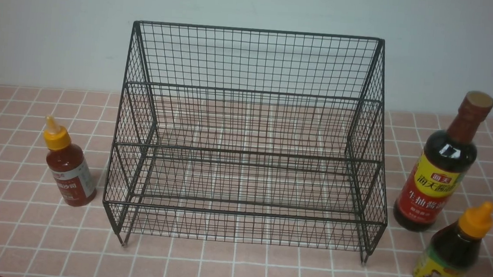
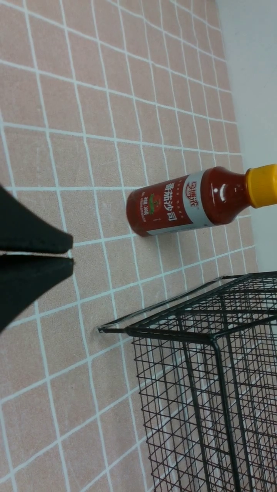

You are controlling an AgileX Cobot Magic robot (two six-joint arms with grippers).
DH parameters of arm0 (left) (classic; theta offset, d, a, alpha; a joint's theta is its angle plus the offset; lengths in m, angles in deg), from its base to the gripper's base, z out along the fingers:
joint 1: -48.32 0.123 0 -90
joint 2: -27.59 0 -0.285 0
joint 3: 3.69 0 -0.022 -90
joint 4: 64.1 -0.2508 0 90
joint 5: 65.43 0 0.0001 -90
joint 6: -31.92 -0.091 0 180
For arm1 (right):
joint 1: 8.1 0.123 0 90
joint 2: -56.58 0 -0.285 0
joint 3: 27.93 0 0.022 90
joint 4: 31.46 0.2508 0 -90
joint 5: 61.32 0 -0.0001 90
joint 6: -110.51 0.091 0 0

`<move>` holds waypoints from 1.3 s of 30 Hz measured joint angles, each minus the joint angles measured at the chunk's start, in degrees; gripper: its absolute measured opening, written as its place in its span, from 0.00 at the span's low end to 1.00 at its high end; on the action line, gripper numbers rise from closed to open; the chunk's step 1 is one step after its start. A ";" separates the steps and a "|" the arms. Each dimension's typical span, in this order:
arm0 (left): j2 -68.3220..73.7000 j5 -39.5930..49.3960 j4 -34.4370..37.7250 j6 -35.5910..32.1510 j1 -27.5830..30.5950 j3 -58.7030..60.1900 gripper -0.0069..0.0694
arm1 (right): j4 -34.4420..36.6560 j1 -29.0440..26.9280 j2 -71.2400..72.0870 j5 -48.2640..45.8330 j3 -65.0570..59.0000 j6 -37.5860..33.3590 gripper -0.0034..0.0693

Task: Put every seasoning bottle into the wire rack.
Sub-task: Use the right arm to grab the condiment bottle closest to it

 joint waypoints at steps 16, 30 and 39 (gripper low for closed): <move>0.00 0.00 0.00 0.00 0.00 0.00 0.08 | -10.93 0.60 -38.30 6.76 15.36 2.04 0.12; 0.00 0.00 0.00 0.00 0.00 0.00 0.08 | -10.93 9.66 -63.75 22.25 15.64 0.14 0.59; 0.00 0.00 0.00 0.00 0.00 0.00 0.08 | -10.30 9.66 -71.02 22.25 15.68 -2.36 0.49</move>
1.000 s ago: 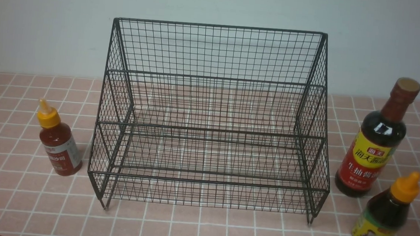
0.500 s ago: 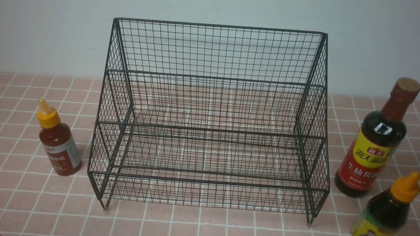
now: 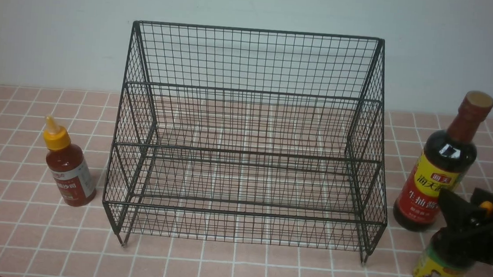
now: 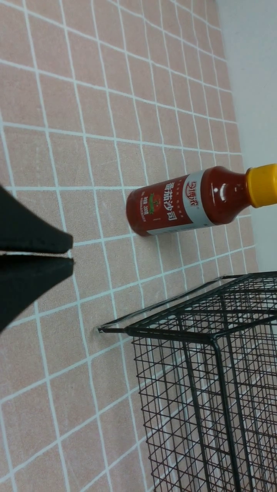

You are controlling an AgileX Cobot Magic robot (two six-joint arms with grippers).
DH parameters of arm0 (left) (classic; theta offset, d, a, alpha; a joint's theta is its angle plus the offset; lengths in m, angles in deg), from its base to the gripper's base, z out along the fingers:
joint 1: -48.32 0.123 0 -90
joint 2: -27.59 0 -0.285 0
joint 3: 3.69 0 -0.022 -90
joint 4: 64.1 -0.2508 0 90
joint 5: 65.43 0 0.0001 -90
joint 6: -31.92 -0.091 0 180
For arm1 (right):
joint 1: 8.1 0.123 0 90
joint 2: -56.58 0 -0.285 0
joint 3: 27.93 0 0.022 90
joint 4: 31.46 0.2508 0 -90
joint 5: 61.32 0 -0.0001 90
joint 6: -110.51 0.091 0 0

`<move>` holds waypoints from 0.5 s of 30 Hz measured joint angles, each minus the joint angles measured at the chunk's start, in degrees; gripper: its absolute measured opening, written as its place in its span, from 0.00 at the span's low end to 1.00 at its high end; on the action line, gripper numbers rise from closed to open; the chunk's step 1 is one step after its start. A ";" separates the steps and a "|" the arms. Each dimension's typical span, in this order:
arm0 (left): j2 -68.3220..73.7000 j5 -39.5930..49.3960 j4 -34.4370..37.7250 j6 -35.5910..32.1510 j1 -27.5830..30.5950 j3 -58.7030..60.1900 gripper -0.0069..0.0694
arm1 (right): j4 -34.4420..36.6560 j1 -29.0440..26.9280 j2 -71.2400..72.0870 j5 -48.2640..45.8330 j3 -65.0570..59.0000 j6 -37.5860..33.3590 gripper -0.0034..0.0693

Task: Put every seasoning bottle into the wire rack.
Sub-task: Use the right arm to grab the condiment bottle closest to it, then use the right arm to put the condiment bottle back on the shelf

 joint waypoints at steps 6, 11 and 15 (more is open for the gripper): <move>0.00 0.00 0.00 0.00 0.00 0.00 0.08 | -1.14 0.01 6.81 -4.71 0.85 -0.77 0.40; 0.00 0.00 0.00 0.00 0.00 0.00 0.08 | -3.75 0.06 18.47 -13.28 6.95 -0.33 0.40; 0.00 0.00 0.00 0.00 0.00 0.00 0.08 | -6.22 0.20 23.00 -16.78 11.80 2.59 0.40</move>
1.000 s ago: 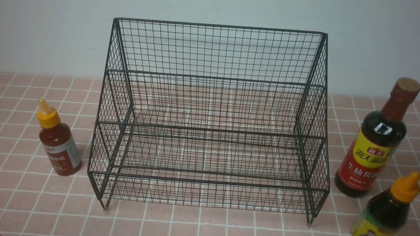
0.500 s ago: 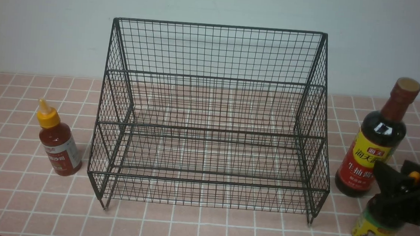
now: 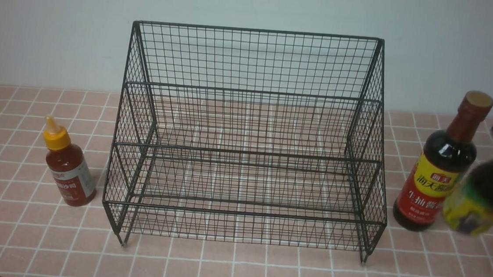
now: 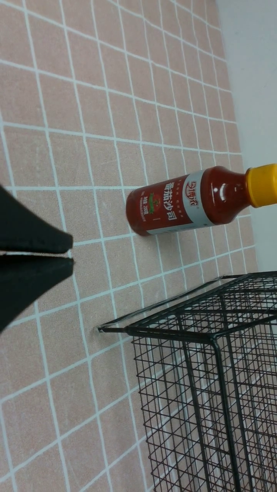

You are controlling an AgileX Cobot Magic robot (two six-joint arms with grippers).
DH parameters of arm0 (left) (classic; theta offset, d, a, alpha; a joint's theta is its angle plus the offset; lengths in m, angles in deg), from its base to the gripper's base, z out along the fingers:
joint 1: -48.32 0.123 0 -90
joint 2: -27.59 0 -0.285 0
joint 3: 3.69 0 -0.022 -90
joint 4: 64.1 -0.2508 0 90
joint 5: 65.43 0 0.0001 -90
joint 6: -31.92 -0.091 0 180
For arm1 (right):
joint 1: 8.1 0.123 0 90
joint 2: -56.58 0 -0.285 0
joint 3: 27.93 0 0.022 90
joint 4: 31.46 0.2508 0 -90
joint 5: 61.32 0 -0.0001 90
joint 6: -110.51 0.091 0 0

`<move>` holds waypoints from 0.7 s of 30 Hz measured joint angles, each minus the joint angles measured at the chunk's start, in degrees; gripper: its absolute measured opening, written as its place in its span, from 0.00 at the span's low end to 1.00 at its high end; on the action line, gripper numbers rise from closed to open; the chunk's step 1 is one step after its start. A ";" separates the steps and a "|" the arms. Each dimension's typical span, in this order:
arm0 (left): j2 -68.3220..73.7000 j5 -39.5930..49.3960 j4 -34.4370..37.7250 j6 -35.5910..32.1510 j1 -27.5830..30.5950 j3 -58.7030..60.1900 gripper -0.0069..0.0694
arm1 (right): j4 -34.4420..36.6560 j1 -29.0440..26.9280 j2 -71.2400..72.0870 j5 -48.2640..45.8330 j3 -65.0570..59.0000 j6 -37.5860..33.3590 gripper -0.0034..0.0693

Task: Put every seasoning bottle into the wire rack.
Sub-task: Use the right arm to put the condiment bottle back on the shelf

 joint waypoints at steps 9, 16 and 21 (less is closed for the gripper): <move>0.00 0.00 0.00 0.00 0.00 0.00 0.08 | -5.85 11.92 -5.09 1.37 8.20 7.33 0.40; 0.00 0.00 0.00 0.00 0.00 0.00 0.08 | -5.85 18.72 -20.23 10.00 12.60 5.63 0.40; 0.00 0.00 0.00 0.00 0.00 0.00 0.08 | -6.09 19.35 -29.81 16.05 14.40 5.41 0.40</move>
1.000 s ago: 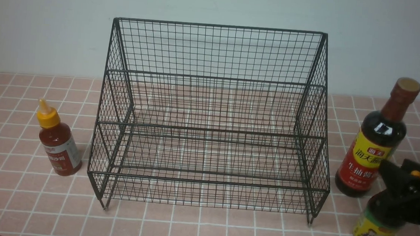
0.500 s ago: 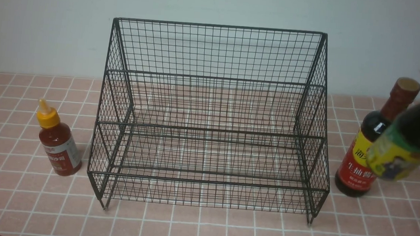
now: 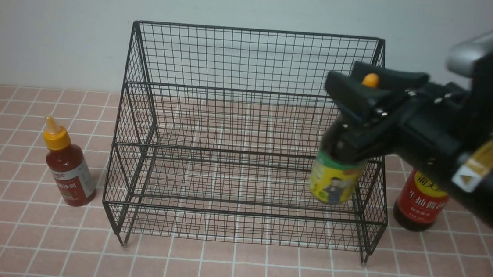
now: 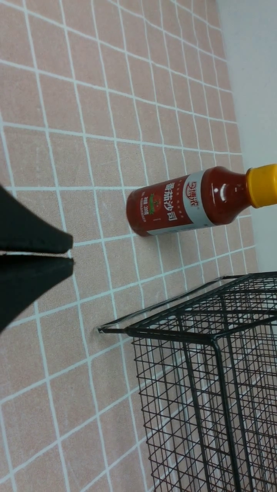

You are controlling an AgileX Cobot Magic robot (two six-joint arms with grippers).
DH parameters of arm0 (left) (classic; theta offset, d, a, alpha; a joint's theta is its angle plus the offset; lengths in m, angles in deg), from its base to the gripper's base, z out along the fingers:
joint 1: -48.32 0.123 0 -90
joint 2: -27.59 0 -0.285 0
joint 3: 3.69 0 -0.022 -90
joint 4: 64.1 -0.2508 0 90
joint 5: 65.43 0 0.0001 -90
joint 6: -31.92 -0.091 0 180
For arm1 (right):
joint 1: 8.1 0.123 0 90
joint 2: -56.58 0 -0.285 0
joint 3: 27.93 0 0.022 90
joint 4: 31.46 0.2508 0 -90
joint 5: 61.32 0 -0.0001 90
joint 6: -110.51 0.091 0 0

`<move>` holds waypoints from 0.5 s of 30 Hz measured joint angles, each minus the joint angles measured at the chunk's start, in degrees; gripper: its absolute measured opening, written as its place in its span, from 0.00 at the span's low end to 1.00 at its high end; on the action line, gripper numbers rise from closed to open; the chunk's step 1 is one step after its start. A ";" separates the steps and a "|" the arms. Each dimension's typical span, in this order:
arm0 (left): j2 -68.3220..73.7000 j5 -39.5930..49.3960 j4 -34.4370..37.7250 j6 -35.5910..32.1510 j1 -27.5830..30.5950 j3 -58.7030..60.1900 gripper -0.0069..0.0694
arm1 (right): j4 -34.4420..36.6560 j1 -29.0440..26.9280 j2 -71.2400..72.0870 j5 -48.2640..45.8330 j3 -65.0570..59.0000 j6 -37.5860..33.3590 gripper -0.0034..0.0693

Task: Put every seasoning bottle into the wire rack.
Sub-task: Use the right arm to put the condiment bottle back on the shelf

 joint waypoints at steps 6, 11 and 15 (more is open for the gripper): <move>0.00 0.00 0.00 0.00 0.00 0.00 0.08 | 0.00 0.00 -6.79 1.23 0.06 -0.20 0.40; 0.00 0.00 0.00 0.00 0.00 0.00 0.08 | -0.13 0.00 -8.63 -0.50 0.06 -0.20 0.40; 0.00 0.00 0.00 0.00 0.00 0.00 0.08 | -0.13 0.00 -9.50 -3.92 0.06 -0.20 0.40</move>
